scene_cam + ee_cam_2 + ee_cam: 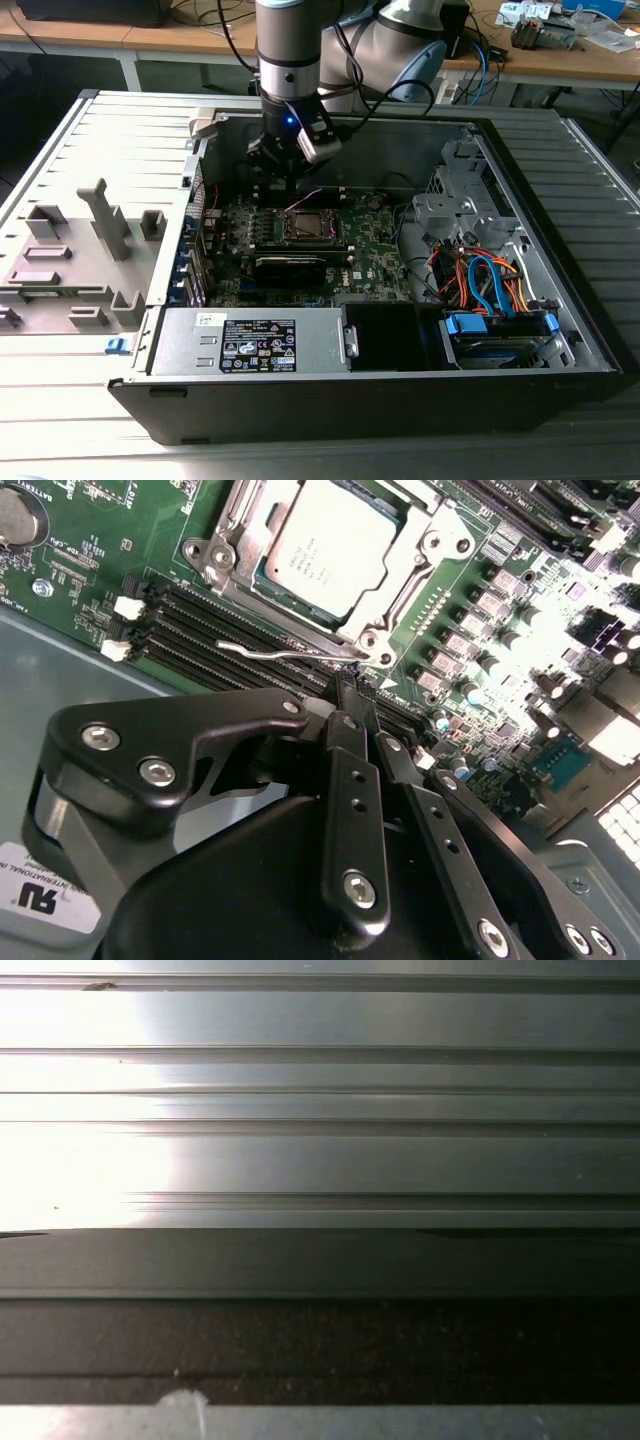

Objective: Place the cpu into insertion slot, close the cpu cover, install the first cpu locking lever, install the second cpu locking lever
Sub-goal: 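Install the first cpu locking lever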

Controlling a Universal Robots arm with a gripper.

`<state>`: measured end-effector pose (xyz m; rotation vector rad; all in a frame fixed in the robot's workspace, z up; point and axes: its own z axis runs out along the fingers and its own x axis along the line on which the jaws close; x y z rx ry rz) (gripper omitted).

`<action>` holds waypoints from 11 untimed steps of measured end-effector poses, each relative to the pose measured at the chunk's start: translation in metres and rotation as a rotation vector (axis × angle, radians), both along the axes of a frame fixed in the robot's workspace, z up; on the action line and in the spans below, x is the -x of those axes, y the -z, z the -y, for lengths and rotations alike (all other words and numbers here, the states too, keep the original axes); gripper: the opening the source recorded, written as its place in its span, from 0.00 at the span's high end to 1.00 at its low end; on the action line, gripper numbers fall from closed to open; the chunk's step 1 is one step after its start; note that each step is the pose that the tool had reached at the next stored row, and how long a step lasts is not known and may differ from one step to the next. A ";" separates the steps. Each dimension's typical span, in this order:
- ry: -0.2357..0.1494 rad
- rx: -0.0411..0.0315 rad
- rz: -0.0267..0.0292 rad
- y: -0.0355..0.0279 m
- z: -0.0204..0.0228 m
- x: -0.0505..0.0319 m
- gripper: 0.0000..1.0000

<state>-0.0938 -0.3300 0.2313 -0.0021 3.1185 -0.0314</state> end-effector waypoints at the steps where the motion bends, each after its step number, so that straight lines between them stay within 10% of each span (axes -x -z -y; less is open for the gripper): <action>1: 0.000 0.0000 0.0000 0.0002 0.0000 -0.0001 0.89; 11: 0.000 0.0003 0.0000 0.0030 0.0000 -0.0021 0.89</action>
